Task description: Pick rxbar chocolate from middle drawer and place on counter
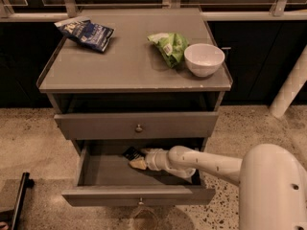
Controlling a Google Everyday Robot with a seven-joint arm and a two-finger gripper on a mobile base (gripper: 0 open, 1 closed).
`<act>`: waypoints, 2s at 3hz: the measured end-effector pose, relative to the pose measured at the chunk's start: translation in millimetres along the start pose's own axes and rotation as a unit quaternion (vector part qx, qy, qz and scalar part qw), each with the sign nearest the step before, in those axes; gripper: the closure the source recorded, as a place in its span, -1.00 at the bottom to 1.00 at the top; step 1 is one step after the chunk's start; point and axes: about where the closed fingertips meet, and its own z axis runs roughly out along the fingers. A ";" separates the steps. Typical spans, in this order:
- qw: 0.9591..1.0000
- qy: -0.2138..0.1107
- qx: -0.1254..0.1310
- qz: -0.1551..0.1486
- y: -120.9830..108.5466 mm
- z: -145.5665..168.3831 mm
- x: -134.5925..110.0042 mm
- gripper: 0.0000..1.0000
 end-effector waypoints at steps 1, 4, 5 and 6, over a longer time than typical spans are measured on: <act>1.000 0.000 0.000 0.000 0.0 0.0 0.0 0.28; 0.997 -0.059 -0.034 0.021 -19.3 -18.1 -14.2 1.00; 0.990 -0.108 -0.069 0.056 -30.5 -69.0 -17.7 1.00; 0.979 -0.133 -0.123 0.095 -25.0 -102.7 -14.7 1.00</act>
Offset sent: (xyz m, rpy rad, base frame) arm 0.0000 0.0000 0.0000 0.0000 0.0000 0.0000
